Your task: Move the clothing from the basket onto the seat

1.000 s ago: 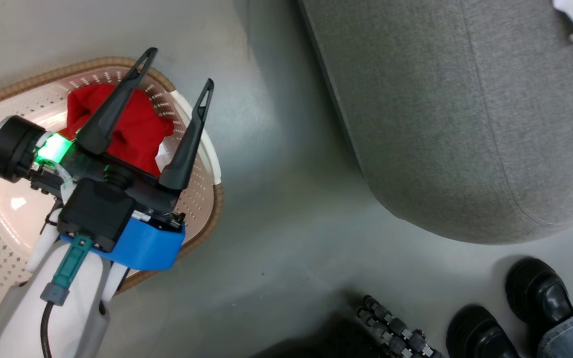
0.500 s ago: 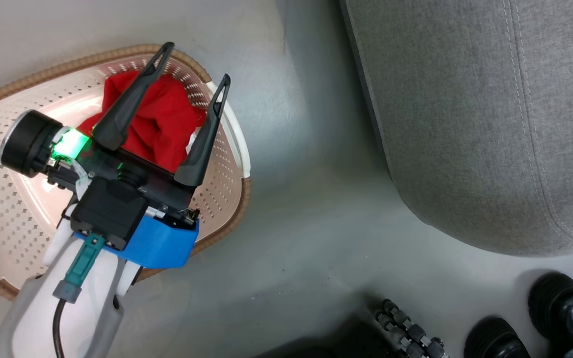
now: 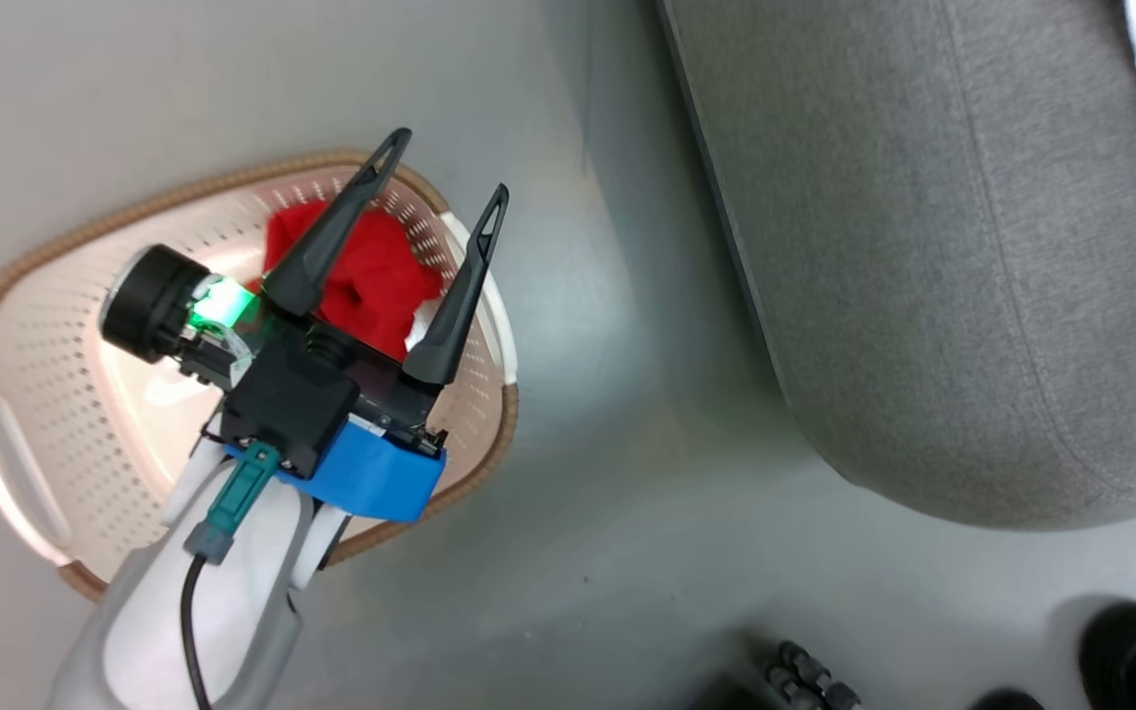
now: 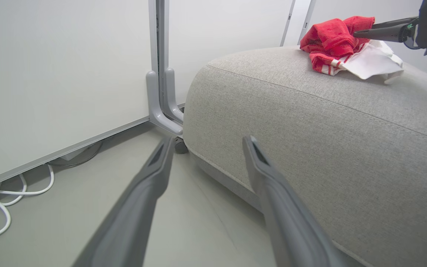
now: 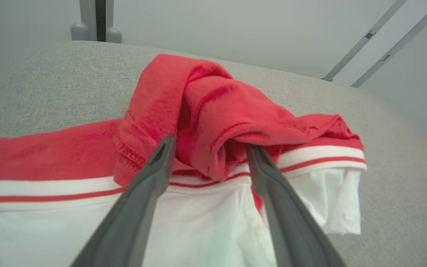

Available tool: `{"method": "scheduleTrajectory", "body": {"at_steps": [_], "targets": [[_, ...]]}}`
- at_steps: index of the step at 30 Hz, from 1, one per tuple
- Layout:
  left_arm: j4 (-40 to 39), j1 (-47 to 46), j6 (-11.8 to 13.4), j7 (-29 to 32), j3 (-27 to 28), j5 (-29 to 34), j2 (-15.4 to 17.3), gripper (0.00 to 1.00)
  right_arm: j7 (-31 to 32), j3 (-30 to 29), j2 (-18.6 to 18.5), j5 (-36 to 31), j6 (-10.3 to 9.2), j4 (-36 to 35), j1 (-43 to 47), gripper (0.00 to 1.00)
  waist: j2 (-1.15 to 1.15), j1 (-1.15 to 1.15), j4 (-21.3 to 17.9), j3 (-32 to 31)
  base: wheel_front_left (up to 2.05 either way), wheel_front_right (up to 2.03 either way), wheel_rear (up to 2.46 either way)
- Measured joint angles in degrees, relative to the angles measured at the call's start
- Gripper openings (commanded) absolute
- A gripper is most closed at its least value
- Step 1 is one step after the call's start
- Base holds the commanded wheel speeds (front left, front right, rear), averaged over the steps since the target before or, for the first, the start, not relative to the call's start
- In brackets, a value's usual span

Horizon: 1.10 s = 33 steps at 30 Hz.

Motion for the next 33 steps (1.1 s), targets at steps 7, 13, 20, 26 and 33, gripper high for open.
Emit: {"method": "scheduleTrajectory", "body": {"at_steps": [7,13,20,26,33], "targets": [[4.75,1.79,-0.3,-0.43,-0.52,-2.33,-2.89,1.0,-0.16,1.53,-1.14,0.27,0.0,-1.96,6.54,1.0,0.0,0.0,2.03,-6.52,0.0,0.0,0.0],[7.16,6.21,-0.67,-0.44,0.38,-4.14,-5.46,1.0,0.08,2.42,-0.88,-0.53,0.0,-3.57,13.02,1.0,0.0,-0.01,3.57,-14.27,0.0,0.0,0.0],[9.33,11.8,-1.01,-0.44,3.21,-5.27,-8.66,1.0,1.79,2.88,0.6,-0.97,0.0,-9.91,20.93,1.0,0.0,-0.02,5.62,-24.03,0.0,0.0,0.0],[10.94,16.84,-1.25,-0.44,6.49,-5.33,-10.59,1.0,4.23,1.87,3.38,-1.99,0.0,-18.86,29.45,1.0,0.01,-0.02,8.02,-31.31,0.0,0.0,0.0],[11.34,21.53,-1.34,-0.45,10.79,-4.71,-11.9,1.0,6.98,0.19,7.43,-5.95,0.0,-29.39,38.97,1.0,0.0,-0.02,11.57,-38.04,0.0,0.0,0.0]]}}
